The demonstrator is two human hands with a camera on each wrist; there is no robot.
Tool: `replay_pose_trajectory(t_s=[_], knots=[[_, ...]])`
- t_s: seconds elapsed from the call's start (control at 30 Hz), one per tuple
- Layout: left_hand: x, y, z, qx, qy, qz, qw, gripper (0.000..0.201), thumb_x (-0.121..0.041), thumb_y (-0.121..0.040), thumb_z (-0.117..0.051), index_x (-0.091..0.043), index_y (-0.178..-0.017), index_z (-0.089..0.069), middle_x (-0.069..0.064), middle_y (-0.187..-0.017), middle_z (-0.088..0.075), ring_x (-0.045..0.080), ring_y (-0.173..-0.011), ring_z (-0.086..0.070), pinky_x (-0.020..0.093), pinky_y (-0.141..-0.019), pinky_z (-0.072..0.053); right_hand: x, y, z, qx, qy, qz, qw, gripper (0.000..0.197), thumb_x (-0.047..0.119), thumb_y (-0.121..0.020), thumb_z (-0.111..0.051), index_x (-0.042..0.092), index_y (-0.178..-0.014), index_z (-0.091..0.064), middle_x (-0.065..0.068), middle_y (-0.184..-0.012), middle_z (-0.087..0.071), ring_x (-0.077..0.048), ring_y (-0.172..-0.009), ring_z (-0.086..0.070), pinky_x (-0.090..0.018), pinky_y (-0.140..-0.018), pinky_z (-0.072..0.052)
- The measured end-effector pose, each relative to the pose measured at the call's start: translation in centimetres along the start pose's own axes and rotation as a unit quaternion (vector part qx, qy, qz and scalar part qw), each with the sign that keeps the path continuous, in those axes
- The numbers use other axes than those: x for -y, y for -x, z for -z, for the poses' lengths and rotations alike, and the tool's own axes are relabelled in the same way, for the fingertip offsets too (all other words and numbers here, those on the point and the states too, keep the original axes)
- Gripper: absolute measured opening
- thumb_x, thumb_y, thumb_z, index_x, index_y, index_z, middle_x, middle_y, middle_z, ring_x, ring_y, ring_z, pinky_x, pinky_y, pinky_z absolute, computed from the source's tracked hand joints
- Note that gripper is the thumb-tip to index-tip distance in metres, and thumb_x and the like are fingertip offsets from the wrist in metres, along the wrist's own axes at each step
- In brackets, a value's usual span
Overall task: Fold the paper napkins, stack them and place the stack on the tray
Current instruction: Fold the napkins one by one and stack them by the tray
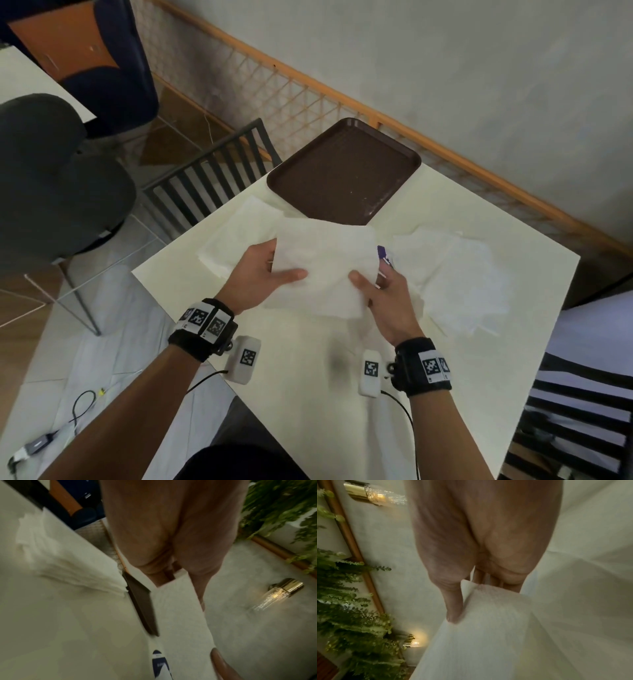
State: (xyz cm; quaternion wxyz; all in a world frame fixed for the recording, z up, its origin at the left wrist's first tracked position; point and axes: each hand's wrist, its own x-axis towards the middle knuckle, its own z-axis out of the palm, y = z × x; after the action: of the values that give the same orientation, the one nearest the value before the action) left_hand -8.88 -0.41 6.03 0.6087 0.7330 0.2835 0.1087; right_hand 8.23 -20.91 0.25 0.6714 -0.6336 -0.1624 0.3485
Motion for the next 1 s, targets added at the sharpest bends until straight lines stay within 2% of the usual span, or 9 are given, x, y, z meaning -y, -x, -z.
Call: replay_pose_trajectory(t_s=[0.1,0.2,0.27,0.4,0.6,0.67,0.8,0.93,1.0], knots=[[0.2,0.3,0.9,-0.029,0.000,-0.053,0.998,0.030,-0.013,-0.088,-0.085,-0.010,-0.118,-0.080,-0.003,-0.110,-0.082,0.016,-0.104,-0.079,0.038,-0.094,-0.064,0.5,-0.5,0.2,-0.019,0.000,0.040,0.999,0.021,0.004,-0.095,-0.079,0.002,-0.116,-0.080,-0.014,-0.117,-0.081,-0.030,-0.108,-0.077,-0.045,-0.095,-0.061],[0.5,0.5,1.5,-0.032,0.022,-0.118,0.992,0.024,-0.003,-0.087,-0.083,0.000,-0.110,-0.081,0.009,-0.106,-0.082,0.027,-0.104,-0.079,0.044,-0.091,-0.065,0.8,-1.1,0.3,-0.007,-0.022,0.060,0.998,0.020,0.002,-0.088,-0.073,-0.014,-0.100,-0.068,-0.015,-0.104,-0.069,-0.026,-0.096,-0.062,-0.044,-0.089,-0.051],[0.8,0.2,2.0,-0.022,0.015,-0.125,0.992,0.018,0.010,-0.090,-0.077,0.003,-0.105,-0.081,0.014,-0.104,-0.082,0.032,-0.102,-0.078,0.049,-0.091,-0.064,1.0,-1.4,0.3,-0.007,-0.028,0.056,0.998,0.016,-0.002,-0.087,-0.072,-0.005,-0.102,-0.071,-0.016,-0.110,-0.072,-0.030,-0.098,-0.067,-0.046,-0.090,-0.052],[1.0,0.4,2.5,-0.021,-0.002,-0.112,0.993,0.034,0.014,-0.099,-0.061,-0.008,-0.115,-0.081,0.001,-0.113,-0.081,0.021,-0.110,-0.077,0.040,-0.097,-0.062,0.6,-1.3,-0.3,0.016,0.003,0.082,0.997,0.033,-0.005,-0.090,-0.065,0.008,-0.118,-0.077,-0.015,-0.124,-0.076,-0.038,-0.121,-0.070,-0.051,-0.102,-0.056],[1.9,0.8,3.8,-0.025,0.033,-0.129,0.991,0.034,0.021,-0.097,-0.057,-0.002,-0.112,-0.078,0.008,-0.111,-0.079,0.026,-0.109,-0.075,0.036,-0.094,-0.061,0.5,-1.7,-1.4,0.054,-0.037,0.030,0.997,0.054,-0.025,-0.093,-0.060,0.004,-0.138,-0.063,0.003,-0.097,-0.078,-0.023,-0.090,-0.071,-0.040,-0.077,-0.059],[2.1,0.9,4.3,-0.026,0.035,-0.130,0.991,0.031,0.021,-0.098,-0.056,0.000,-0.104,-0.077,0.009,-0.105,-0.078,0.028,-0.102,-0.075,0.037,-0.089,-0.061,0.9,-2.0,-2.2,0.076,-0.037,0.023,0.996,0.048,-0.026,-0.092,-0.060,0.009,-0.123,-0.073,0.003,-0.098,-0.079,-0.020,-0.088,-0.072,-0.035,-0.073,-0.058],[3.1,0.7,5.9,-0.037,0.018,-0.117,0.992,0.048,0.028,-0.094,-0.042,-0.003,-0.099,-0.078,0.009,-0.101,-0.077,0.029,-0.098,-0.073,0.035,-0.085,-0.057,1.2,-3.7,-3.8,0.048,-0.056,-0.041,0.996,0.035,-0.007,-0.104,-0.052,0.014,-0.098,-0.080,-0.005,-0.112,-0.077,-0.022,-0.095,-0.071,-0.031,-0.070,-0.055],[3.8,0.6,7.9,-0.068,0.023,-0.096,0.993,0.044,0.026,-0.095,-0.041,0.001,-0.099,-0.076,0.009,-0.102,-0.078,0.017,-0.091,-0.073,0.019,-0.075,-0.053,2.3,-6.1,-6.2,0.093,-0.034,-0.109,0.989,0.027,0.019,-0.107,-0.049,0.013,-0.107,-0.075,-0.004,-0.121,-0.074,-0.029,-0.101,-0.062,-0.036,-0.070,-0.044],[4.5,0.3,9.0,-0.078,0.035,-0.072,0.994,0.045,0.025,-0.095,-0.040,-0.001,-0.099,-0.077,0.008,-0.104,-0.077,0.021,-0.095,-0.073,0.024,-0.076,-0.056,2.6,-7.6,-7.6,0.104,0.066,-0.069,0.990,0.012,0.017,-0.104,-0.064,0.018,-0.108,-0.075,-0.001,-0.121,-0.076,-0.028,-0.106,-0.070,-0.041,-0.079,-0.054]])
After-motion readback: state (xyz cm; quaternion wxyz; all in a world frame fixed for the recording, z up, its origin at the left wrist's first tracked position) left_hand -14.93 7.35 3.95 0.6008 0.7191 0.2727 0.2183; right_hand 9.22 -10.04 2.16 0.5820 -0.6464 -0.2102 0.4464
